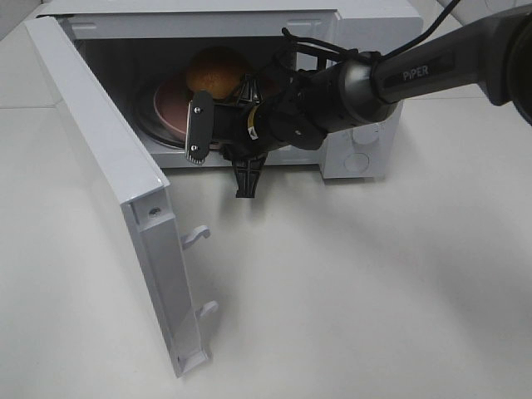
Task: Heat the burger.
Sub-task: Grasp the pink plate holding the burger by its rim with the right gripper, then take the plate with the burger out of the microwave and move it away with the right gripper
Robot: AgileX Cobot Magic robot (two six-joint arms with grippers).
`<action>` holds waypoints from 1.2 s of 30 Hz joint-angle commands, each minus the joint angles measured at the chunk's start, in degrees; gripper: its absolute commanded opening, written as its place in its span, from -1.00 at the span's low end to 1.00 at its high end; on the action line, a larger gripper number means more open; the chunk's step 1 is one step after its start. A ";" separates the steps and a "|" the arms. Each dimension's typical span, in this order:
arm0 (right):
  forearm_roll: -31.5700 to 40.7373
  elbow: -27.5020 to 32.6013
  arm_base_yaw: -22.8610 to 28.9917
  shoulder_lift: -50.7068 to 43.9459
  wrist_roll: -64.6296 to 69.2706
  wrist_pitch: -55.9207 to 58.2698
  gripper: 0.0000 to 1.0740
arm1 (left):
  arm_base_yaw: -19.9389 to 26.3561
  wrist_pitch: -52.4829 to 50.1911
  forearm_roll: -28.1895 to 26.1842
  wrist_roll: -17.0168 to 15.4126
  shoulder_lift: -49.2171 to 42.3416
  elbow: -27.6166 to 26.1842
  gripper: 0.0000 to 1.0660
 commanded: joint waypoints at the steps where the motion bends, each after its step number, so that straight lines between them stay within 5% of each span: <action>1: -0.06 -0.17 -0.63 0.34 0.63 0.63 -0.90 | 0.17 -0.86 -0.06 -0.40 -1.15 0.11 -0.99; 30: 0.23 -0.11 0.80 -5.56 -3.04 9.28 -1.00 | 0.17 -0.86 -0.06 -0.46 -1.15 0.11 -0.99; 36: 7.33 -0.11 1.49 -6.99 -11.34 13.35 -1.00 | 0.17 -0.86 -0.06 -0.46 -1.15 0.11 -0.99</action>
